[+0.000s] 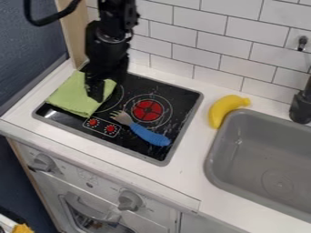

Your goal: Move the green cloth to the upper right side of the stove

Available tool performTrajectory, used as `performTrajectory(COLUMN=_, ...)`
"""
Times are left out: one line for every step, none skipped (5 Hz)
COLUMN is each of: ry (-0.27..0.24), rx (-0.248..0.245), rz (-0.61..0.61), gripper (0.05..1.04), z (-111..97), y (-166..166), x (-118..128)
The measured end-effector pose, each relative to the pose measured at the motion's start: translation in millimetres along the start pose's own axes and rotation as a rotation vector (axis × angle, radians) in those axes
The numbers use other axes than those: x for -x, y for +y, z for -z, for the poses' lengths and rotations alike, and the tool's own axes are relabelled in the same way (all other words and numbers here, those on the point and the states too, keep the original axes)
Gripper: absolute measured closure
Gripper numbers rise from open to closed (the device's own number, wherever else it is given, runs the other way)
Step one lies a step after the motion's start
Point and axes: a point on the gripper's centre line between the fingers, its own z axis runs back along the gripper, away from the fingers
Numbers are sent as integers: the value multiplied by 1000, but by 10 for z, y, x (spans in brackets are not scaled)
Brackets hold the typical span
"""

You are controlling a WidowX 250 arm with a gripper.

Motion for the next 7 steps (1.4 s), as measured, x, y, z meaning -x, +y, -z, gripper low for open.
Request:
performTrajectory(ry=-15, rx=-8, rz=-100, gripper=83, z=71, y=34, x=-254)
performTrajectory(ry=12, rx=-19, rz=-168, gripper=83, z=271, y=59, x=-409)
performTrajectory(ry=18, rx=-51, rz=-208, gripper=83, z=420, y=9, x=-500)
performTrajectory(ry=29, rx=-64, rz=-233, gripper=83, z=556, y=-95, x=-496)
performTrajectory(ry=32, rx=-105, rz=-249, gripper=83, z=702, y=-190, x=-491)
performTrajectory(ry=29, rx=-141, rz=-249, gripper=83, z=778, y=-296, x=-476)
performTrajectory(ry=31, rx=-171, rz=-247, gripper=83, z=858, y=-366, x=-465)
